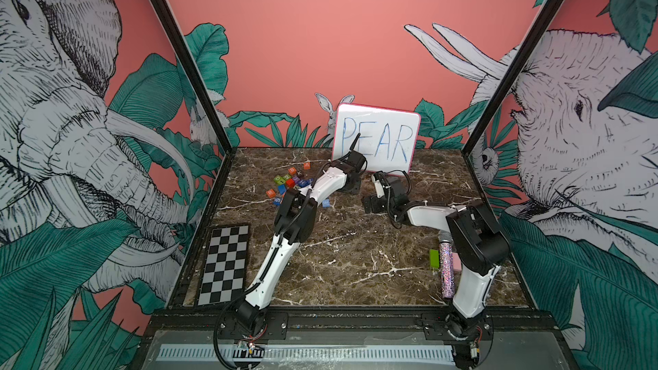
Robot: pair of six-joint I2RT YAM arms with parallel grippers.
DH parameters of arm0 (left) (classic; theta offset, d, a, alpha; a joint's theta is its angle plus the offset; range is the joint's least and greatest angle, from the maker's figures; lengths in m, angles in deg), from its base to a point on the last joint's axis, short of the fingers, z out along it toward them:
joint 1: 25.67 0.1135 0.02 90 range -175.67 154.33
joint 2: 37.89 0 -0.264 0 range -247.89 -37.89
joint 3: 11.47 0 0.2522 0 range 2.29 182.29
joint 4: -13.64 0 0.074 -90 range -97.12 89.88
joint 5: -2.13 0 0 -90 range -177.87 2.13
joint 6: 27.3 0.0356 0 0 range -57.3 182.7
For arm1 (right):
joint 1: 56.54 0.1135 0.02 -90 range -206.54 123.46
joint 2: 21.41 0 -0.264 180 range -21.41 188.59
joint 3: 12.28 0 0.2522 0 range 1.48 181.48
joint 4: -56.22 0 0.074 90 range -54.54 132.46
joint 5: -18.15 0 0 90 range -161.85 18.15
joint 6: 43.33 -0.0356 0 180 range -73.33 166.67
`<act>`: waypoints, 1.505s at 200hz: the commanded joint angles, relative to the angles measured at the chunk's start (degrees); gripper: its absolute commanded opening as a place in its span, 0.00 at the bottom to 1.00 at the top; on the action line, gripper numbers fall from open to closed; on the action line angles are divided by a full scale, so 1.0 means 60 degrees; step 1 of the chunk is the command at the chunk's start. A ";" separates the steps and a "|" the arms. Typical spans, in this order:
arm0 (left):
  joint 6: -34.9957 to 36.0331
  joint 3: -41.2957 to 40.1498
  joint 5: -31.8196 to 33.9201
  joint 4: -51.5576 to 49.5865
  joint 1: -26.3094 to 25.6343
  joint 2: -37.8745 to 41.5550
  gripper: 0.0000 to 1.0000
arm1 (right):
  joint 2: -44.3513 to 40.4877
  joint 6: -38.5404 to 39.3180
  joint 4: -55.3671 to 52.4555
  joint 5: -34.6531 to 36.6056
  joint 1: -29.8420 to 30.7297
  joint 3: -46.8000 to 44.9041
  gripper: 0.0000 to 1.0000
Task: Spell the uppercase word “pear” with letter blocks
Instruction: Place the letter block at the center of the board, then adjust the letter block at the center of the board.
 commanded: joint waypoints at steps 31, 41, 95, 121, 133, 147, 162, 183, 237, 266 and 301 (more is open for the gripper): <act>-0.0187 -0.0238 -0.0031 -0.0243 -0.0185 0.0426 0.49 | -0.0249 -0.0092 0.0329 -0.0058 -0.0042 -0.0166 0.99; -0.0202 -0.0223 -0.0031 -0.0259 -0.0207 0.0441 0.49 | -0.0254 -0.0088 0.0339 -0.0058 -0.0040 -0.0190 0.99; -0.0201 -0.0251 0.0144 -0.0368 -0.0214 0.0472 0.49 | -0.0314 -0.0121 0.0399 -0.0087 -0.0044 -0.0267 0.99; -0.0258 -0.0251 0.0132 -0.0348 -0.0214 0.0502 0.49 | -0.0343 -0.0121 0.0428 -0.0073 -0.0050 -0.0289 0.99; -0.0278 -0.0251 0.0102 -0.0330 -0.0214 0.0514 0.49 | -0.0364 -0.0125 0.0429 -0.0062 -0.0053 -0.0310 0.99; -0.0291 -0.0255 0.0115 -0.0329 -0.0225 0.0529 0.49 | -0.0370 -0.0133 0.0432 -0.0085 -0.0042 -0.0324 0.99; -0.0323 -0.0267 0.0130 -0.0331 -0.0247 0.0555 0.48 | -0.0358 -0.0139 0.0452 -0.0087 -0.0044 -0.0320 0.99; -0.0351 -0.0282 0.0217 -0.0316 -0.0244 0.0591 0.48 | -0.0351 -0.0150 0.0450 -0.0074 -0.0047 -0.0334 0.99; -0.0258 -0.0305 0.0557 -0.0271 -0.0228 0.1067 0.51 | -0.0548 -0.0252 0.0254 -0.0303 -0.0042 -0.0228 0.99; -0.0101 -0.0881 0.0877 -0.0069 -0.0194 0.1777 0.55 | -0.0764 -0.0370 0.0233 -0.0519 -0.0033 -0.0301 0.99; -0.0156 -0.1911 0.0985 0.0228 0.0031 0.2782 0.59 | -0.0979 -0.0553 0.0297 -0.0894 0.0013 -0.0429 0.99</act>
